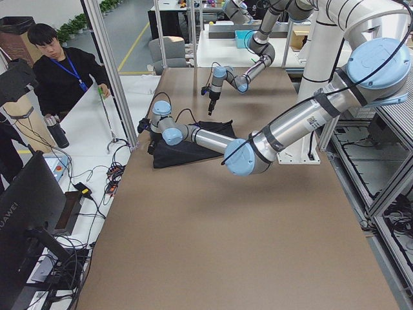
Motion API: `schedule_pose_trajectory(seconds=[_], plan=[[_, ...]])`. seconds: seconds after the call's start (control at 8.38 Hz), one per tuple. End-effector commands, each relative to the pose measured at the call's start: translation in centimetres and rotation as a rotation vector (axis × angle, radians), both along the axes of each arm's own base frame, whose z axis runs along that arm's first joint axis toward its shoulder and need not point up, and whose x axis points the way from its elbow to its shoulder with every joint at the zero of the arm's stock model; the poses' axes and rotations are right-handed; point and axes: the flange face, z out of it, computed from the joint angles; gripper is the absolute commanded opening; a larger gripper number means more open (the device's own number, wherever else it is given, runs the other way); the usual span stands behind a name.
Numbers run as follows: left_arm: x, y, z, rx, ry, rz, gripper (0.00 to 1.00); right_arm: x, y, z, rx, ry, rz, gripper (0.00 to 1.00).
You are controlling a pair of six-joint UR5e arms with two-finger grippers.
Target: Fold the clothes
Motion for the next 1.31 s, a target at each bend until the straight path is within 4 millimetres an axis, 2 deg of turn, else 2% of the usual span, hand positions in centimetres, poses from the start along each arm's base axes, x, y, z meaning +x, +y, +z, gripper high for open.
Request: schedule_pose_trajectory(seconds=[0.0,0.24,0.36,0.48,0.72,0.83,1.07,1.19], plan=[[0.3,0.2,0.8,-0.002,-0.008,0.006,0.94,-2.9,1.5,0.5,-0.011,-0.039,0.067,0.68],[0.4,0.3,1.2,-0.005,-0.009,0.008,0.94,-2.8,1.6,-0.4,-0.014,-0.063,0.078,0.31],[0.5,0.4,1.3,-0.006,-0.010,0.009,0.94,-2.6,1.7,-1.0,-0.012,-0.073,0.080,0.06],[1.5,1.0,1.8,-0.010,-0.011,0.022,0.94,-2.3,2.1,-1.5,-0.008,-0.083,0.077,0.00],[2.1,1.3,1.8,-0.013,-0.013,0.026,0.94,-1.8,2.8,-2.4,0.003,-0.096,0.074,0.00],[2.1,1.3,1.8,-0.011,-0.013,0.027,0.94,-1.8,3.7,-1.9,0.001,-0.093,0.064,0.00],[2.2,1.4,1.8,-0.011,-0.012,0.027,0.94,-2.1,6.2,-3.9,0.016,-0.120,0.030,0.00],[2.3,1.5,1.8,-0.013,-0.012,0.030,0.94,-2.7,8.0,-4.3,-0.013,-0.127,0.033,0.00]])
